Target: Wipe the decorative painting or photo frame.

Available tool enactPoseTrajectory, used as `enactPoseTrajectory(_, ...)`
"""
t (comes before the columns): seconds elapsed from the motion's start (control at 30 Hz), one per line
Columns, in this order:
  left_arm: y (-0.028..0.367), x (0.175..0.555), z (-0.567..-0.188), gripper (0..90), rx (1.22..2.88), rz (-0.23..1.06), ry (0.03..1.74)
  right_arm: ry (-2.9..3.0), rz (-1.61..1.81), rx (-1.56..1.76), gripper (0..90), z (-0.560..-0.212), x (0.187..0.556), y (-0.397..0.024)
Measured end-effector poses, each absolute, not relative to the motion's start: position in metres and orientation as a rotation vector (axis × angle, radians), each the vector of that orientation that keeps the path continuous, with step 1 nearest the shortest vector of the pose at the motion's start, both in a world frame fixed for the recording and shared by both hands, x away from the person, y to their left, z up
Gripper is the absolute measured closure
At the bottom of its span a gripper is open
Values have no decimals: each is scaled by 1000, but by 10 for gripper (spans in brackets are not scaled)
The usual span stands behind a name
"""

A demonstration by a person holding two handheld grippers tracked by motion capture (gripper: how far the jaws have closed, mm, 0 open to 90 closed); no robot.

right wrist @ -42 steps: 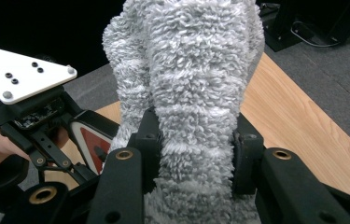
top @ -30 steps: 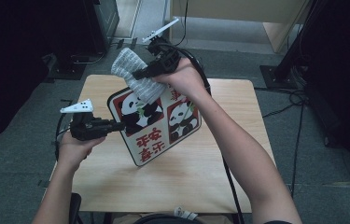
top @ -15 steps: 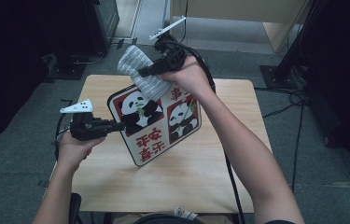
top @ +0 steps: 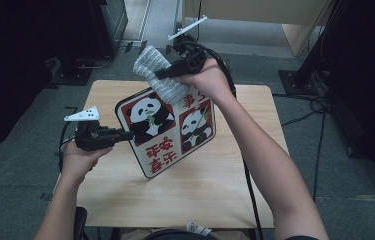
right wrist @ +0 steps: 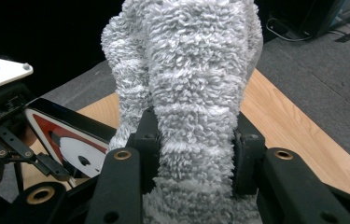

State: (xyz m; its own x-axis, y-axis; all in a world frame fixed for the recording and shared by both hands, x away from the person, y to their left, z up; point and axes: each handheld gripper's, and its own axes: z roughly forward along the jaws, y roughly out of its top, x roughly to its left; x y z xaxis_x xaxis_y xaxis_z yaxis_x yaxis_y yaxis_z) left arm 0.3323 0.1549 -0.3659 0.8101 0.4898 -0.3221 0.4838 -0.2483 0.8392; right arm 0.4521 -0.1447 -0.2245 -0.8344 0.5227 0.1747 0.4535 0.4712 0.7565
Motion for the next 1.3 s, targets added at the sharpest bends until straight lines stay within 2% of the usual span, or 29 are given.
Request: enactPoseTrajectory(1.3, 156, 333, -366, 786, 1890, 2, 730, 2552, 1286, 973, 632, -224, 470, -184)
